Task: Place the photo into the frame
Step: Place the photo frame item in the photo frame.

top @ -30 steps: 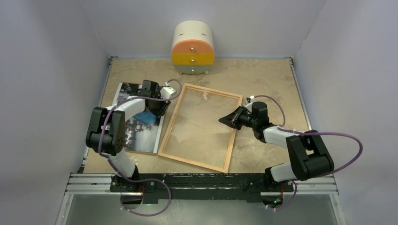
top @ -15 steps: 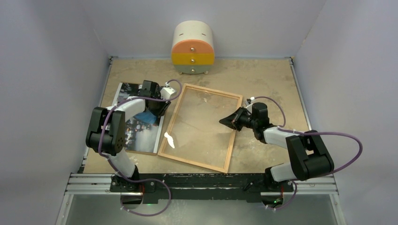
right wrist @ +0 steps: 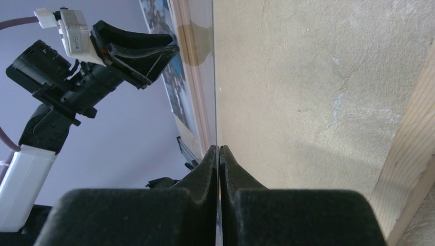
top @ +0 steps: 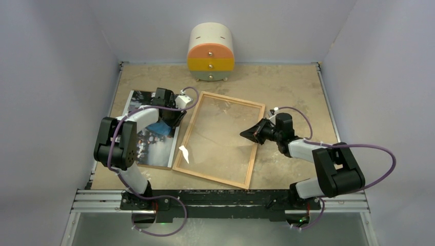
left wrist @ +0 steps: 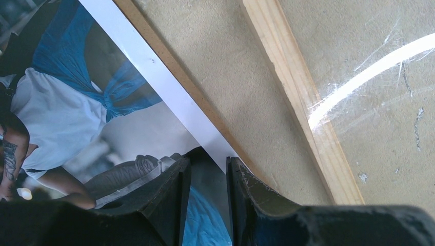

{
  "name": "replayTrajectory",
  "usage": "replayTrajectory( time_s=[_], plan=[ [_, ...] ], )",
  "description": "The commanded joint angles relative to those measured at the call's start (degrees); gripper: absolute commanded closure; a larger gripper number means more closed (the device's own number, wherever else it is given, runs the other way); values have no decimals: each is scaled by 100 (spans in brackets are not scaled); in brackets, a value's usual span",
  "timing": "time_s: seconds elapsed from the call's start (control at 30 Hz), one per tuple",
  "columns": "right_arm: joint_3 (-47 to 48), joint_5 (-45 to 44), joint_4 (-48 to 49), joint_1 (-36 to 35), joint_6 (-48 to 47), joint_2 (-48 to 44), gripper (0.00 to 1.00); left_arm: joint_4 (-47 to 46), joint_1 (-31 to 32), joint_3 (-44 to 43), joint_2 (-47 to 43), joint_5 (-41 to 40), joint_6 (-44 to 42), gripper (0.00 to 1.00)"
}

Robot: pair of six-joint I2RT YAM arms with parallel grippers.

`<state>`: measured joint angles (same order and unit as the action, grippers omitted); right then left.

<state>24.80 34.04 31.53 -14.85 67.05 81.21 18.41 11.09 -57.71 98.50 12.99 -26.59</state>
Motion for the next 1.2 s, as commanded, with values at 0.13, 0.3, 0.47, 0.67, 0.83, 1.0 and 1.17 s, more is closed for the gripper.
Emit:
replayTrajectory(
  time_s=[0.13,0.3,0.47,0.67,0.83,1.0,1.17],
  plan=[
    [-44,63,-99,43,-34,-258,100,-172,42,8,-53,-7,-43,66],
    [-94,15,-91,53,-18,-301,100,-170,51,-3,-53,-7,-32,66],
    [-146,-2,-70,58,-8,-303,100,-174,51,-9,-60,-7,-48,66],
    [-104,-3,-33,64,-33,-329,100,-172,51,17,-59,22,-48,66],
    [51,-28,-161,63,-182,-402,100,-219,81,83,-27,71,-28,66],
    [268,-20,-333,70,-385,-422,100,-273,162,156,55,56,-25,66],
    [389,4,-406,70,-438,-360,100,-315,238,203,131,39,-22,66]
  ],
)
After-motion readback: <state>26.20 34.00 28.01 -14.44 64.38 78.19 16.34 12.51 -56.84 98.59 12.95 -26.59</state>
